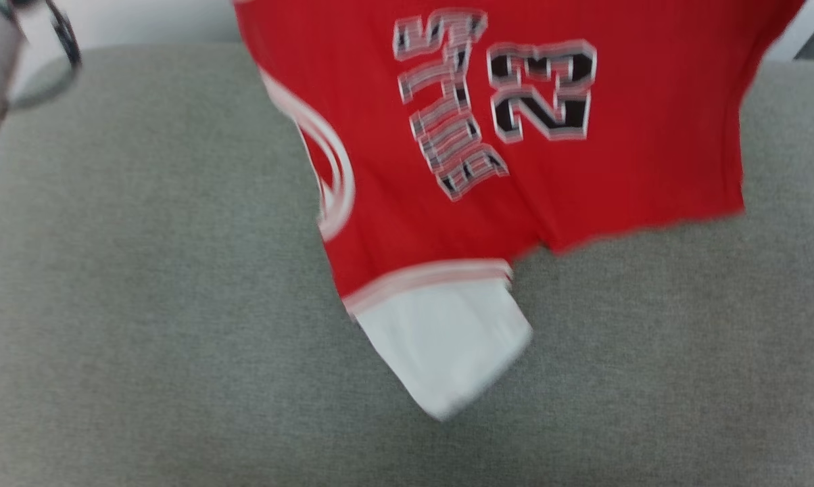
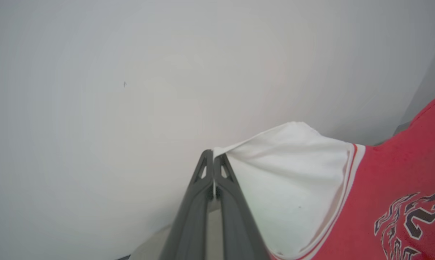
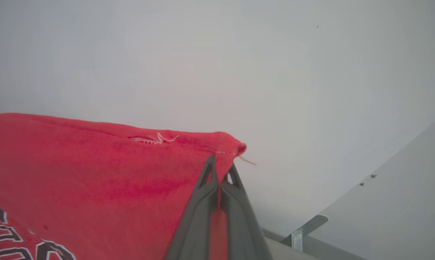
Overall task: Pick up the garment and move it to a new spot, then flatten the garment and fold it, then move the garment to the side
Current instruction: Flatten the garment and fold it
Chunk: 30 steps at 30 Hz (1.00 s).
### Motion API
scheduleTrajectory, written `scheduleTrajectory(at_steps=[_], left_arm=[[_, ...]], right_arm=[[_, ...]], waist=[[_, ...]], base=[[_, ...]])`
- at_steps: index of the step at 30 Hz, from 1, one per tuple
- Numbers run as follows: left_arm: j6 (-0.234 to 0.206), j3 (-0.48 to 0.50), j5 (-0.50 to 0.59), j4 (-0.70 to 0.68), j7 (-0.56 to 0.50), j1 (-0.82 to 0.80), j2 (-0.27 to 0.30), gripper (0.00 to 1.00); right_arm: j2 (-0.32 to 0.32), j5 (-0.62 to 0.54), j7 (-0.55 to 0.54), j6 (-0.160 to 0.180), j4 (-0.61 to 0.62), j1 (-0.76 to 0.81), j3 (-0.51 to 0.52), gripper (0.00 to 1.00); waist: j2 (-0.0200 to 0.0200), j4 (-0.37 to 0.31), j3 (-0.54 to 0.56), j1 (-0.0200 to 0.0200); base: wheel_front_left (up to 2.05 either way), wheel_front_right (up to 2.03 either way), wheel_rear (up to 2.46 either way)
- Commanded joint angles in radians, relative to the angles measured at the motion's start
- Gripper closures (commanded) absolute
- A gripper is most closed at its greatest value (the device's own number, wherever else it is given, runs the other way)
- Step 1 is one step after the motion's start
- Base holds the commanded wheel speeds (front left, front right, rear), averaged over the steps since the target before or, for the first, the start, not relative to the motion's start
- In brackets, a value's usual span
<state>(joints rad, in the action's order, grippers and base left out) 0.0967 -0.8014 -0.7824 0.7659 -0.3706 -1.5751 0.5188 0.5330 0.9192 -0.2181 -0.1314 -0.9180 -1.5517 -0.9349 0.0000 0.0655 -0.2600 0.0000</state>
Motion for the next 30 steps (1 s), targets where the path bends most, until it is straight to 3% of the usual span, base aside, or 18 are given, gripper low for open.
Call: scheduleTrajectory(at_steps=[1, 11, 14, 20, 25, 30], left_arm=[[-0.001, 0.005, 0.007, 0.010, 0.012, -0.022, -0.006, 1.00], [-0.049, 0.021, 0.124, 0.190, 0.312, -0.296, -0.072, 1.00], [-0.064, 0.028, 0.149, 0.232, 0.403, -0.374, -0.083, 1.00], [-0.050, 0.050, 0.158, 0.282, 0.581, -0.462, -0.117, 1.00], [-0.007, 0.033, 0.141, 0.346, 0.602, -0.385, -0.144, 1.00], [0.021, 0.005, 0.115, 0.390, 0.577, -0.249, -0.164, 1.00]], right_arm=[[-0.006, -0.009, 0.015, 0.002, -0.012, -0.015, 0.012, 1.00], [-0.154, -0.184, 0.395, 0.002, -0.285, -0.199, 0.103, 1.00], [-0.177, -0.233, 0.461, 0.002, -0.330, -0.255, 0.123, 1.00], [-0.169, -0.360, 0.483, 0.002, -0.320, -0.319, 0.199, 1.00], [-0.180, -0.442, 0.483, 0.002, -0.295, -0.214, 0.249, 1.00], [-0.187, -0.453, 0.483, 0.002, -0.295, -0.068, 0.244, 1.00]], waist=[[0.0000, -0.016, -0.036, 0.0000], [0.0000, -0.048, -0.198, 0.0000], [0.0000, -0.049, -0.242, 0.0000], [0.0000, -0.033, -0.311, 0.0000], [0.0000, -0.014, -0.303, 0.0000], [0.0000, 0.004, -0.253, 0.0000]], base=[[0.00, 0.00, 0.00], [0.00, 0.00, 0.00], [0.00, 0.00, 0.00], [0.00, 0.00, 0.00], [0.00, 0.00, 0.00], [0.00, 0.00, 0.00]])
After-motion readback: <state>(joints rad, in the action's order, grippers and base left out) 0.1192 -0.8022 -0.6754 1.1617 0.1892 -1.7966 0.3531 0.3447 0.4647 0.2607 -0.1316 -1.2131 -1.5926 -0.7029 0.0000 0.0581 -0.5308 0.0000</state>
